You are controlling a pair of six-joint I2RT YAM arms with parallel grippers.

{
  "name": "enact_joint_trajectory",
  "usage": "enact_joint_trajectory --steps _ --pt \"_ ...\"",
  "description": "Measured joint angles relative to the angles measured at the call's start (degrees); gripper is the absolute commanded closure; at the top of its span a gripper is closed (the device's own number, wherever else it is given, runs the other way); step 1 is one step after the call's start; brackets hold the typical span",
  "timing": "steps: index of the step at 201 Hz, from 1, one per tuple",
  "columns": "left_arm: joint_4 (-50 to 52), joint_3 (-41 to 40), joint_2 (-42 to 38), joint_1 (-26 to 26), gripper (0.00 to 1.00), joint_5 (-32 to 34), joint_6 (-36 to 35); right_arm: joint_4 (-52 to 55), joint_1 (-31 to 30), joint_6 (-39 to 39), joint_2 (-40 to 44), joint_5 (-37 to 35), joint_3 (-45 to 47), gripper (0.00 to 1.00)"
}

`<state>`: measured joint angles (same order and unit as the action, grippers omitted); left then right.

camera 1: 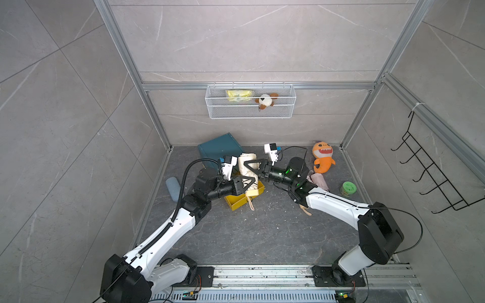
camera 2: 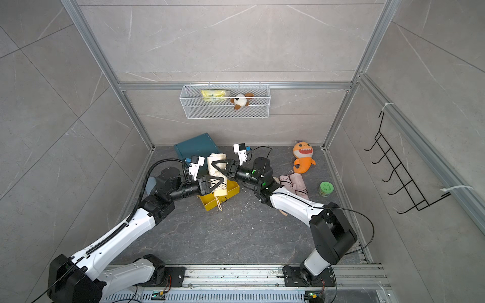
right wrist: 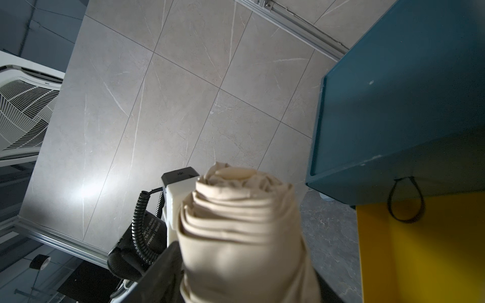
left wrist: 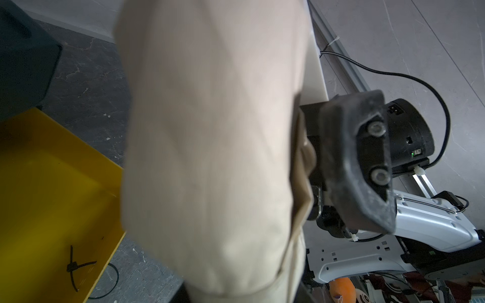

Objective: Place the umbrella in the drawer by color
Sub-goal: Place the umbrella in the drawer.

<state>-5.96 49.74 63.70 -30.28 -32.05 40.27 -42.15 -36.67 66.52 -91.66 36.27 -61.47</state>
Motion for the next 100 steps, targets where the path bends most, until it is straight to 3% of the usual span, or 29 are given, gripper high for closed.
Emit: enact_joint_trajectory --steps 55,100 --pt "3.61 0.09 -0.02 0.15 0.8 -2.32 -0.85 11.32 3.91 -7.08 4.68 1.22 -0.35 0.3" --pt "7.56 2.05 -0.02 0.37 0.78 -5.66 -1.66 22.38 5.57 -14.62 5.2 4.94 -6.14 0.3"
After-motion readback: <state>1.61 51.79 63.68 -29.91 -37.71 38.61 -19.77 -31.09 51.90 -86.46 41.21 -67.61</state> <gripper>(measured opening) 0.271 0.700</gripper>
